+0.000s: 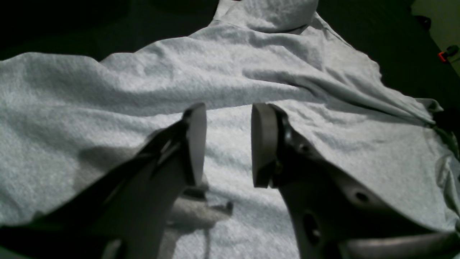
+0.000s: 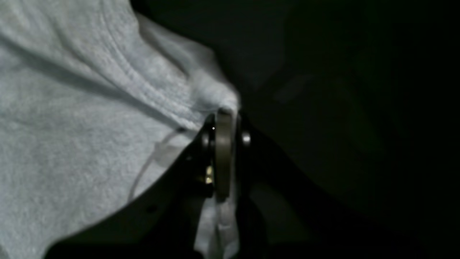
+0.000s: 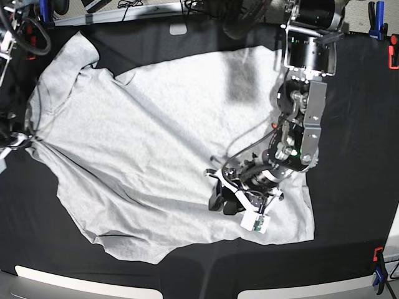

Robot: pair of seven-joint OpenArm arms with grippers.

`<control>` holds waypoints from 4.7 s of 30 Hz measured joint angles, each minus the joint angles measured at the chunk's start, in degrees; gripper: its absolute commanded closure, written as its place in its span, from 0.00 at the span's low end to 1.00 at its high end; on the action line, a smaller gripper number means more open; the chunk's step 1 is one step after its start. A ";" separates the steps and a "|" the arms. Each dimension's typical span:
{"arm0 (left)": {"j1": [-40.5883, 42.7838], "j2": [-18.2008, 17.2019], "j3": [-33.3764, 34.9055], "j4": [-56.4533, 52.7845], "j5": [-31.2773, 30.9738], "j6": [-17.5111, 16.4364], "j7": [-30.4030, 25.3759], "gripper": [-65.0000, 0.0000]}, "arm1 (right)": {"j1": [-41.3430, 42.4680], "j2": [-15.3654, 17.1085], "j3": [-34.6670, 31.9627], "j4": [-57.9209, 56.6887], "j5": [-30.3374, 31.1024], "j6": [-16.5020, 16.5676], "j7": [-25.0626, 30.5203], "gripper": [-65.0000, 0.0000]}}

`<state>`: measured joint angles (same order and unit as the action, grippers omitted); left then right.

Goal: Layout the t-shirt on the table in an organized manner, then fold the t-shirt properly

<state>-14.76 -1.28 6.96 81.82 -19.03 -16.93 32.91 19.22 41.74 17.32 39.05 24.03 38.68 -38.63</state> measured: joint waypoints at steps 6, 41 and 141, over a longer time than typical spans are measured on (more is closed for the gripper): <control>0.00 0.00 0.00 0.00 0.00 0.00 -0.02 0.70 | 0.00 -0.17 7.37 0.00 0.00 -0.07 -0.39 1.00; 20.35 -10.82 6.75 27.82 7.28 -10.23 5.07 0.70 | -12.55 3.17 11.76 24.96 37.51 0.94 -29.86 0.58; 20.11 -10.95 6.60 27.82 7.26 -6.64 4.68 0.70 | -69.99 -2.99 -42.95 82.49 -64.11 -59.58 -13.18 0.59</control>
<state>5.34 -12.23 13.56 109.65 -11.77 -23.57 37.58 -50.76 38.74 -25.63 121.54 -40.07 -20.91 -51.81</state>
